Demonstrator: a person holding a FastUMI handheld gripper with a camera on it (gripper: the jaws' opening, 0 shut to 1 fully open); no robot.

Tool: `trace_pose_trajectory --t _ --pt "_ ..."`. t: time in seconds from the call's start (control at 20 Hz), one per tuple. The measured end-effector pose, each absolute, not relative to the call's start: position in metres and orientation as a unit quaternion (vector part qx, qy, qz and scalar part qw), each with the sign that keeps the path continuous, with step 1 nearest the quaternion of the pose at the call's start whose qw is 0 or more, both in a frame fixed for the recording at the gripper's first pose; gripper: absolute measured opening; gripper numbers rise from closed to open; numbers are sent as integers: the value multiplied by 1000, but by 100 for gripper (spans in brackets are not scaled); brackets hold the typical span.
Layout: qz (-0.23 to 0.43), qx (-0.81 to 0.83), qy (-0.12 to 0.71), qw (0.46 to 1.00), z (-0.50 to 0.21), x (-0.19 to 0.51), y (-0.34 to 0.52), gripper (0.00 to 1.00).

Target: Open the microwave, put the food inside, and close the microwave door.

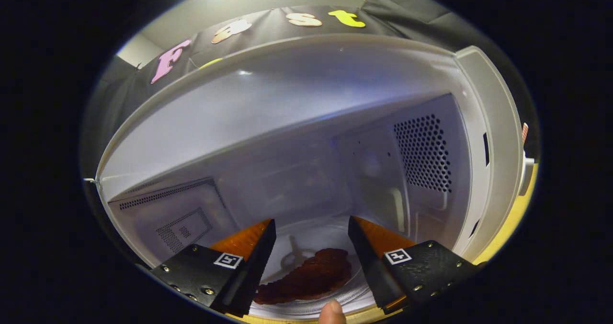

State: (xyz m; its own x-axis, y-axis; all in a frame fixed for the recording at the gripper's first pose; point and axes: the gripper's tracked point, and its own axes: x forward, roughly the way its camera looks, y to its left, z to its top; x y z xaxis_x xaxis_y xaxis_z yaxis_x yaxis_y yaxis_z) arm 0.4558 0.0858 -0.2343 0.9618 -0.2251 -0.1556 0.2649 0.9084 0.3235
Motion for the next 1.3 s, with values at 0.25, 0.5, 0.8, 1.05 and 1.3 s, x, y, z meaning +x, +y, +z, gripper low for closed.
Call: trace_pose_trajectory --t 0.25,0.5,0.8,1.05,1.3 --pt "-119 148 103 976 -240 430 100 94" --pt "-68 105 116 985 -220 370 112 96" --pt "51 77 81 992 -154 267 140 96" --pt "181 67 -13 981 -68 171 192 95" --pt "287 43 -82 953 -10 89 243 96"
